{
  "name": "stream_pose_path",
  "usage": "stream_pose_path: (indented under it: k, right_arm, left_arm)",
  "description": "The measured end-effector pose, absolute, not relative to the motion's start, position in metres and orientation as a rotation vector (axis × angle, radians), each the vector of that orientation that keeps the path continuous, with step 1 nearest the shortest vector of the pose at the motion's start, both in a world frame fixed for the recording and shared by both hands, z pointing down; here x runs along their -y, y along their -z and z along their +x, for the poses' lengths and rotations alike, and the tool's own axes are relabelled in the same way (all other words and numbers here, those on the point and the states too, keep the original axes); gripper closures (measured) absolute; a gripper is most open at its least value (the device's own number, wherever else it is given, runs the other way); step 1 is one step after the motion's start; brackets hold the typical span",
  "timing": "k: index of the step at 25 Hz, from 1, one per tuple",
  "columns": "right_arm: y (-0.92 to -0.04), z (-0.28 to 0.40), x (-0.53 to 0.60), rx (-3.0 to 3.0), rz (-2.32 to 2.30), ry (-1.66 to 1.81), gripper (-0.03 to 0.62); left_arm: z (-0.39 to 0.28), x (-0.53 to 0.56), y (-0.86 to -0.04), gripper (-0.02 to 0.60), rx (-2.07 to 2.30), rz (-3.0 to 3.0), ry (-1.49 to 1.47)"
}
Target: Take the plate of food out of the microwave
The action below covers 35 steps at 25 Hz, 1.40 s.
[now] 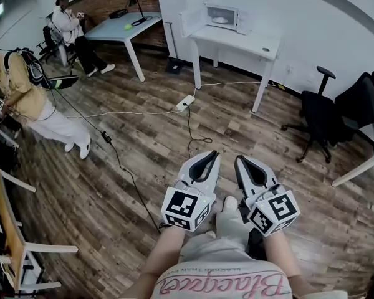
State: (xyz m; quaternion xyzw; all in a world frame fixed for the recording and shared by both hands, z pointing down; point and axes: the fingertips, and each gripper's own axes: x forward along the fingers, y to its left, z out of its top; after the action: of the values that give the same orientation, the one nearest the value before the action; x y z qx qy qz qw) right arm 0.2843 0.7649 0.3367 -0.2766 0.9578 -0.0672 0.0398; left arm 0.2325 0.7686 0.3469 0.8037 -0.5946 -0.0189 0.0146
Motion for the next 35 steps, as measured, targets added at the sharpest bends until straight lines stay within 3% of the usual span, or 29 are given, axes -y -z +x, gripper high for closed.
stream_pose_path:
  k: [35]
  right_arm:
    - [-0.335,0.288,-0.533,-3.051,-0.840,0.093,0.582]
  left_arm:
    - [0.249,-0.534,-0.341,0.574,1.888,2.469,0.068]
